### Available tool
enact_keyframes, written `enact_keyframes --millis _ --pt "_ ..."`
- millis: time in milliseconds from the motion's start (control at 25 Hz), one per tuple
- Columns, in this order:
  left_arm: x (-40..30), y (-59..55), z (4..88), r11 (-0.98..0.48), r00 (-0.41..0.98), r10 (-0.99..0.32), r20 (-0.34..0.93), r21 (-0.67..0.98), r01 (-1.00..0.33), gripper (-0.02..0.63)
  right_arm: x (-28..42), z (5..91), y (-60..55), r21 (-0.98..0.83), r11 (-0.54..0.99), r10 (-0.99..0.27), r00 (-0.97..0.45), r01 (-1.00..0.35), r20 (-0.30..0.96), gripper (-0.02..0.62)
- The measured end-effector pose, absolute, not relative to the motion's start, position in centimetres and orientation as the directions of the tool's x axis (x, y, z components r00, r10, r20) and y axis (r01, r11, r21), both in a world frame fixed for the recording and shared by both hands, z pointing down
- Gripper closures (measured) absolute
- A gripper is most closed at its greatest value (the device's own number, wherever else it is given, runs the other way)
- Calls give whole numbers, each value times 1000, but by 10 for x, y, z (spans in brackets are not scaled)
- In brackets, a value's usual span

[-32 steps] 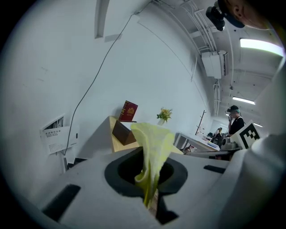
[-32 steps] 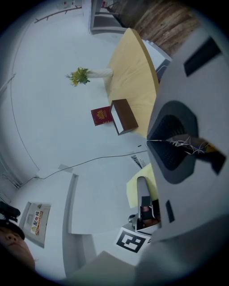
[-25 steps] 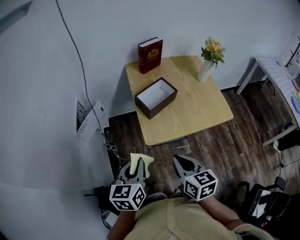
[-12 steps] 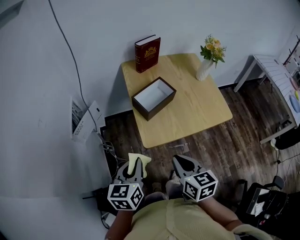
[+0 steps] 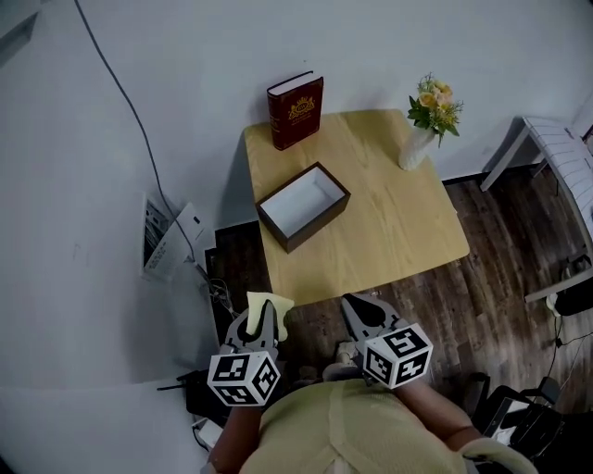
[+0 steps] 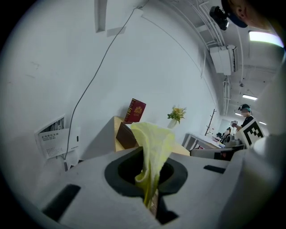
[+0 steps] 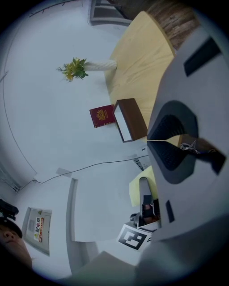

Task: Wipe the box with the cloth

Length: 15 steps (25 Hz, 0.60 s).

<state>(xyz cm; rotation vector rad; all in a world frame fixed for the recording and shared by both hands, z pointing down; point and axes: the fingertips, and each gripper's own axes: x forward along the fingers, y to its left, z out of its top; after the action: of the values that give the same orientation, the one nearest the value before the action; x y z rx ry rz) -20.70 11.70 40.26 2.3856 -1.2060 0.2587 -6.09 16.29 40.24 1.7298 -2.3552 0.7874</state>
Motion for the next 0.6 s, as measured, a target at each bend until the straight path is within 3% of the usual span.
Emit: enact_keyframes --millis 600 --pt "-178 96 402 -430 496 -780 382 250 -868 583 -32 408 119 -414 325 -803 -479 -850 355 566"
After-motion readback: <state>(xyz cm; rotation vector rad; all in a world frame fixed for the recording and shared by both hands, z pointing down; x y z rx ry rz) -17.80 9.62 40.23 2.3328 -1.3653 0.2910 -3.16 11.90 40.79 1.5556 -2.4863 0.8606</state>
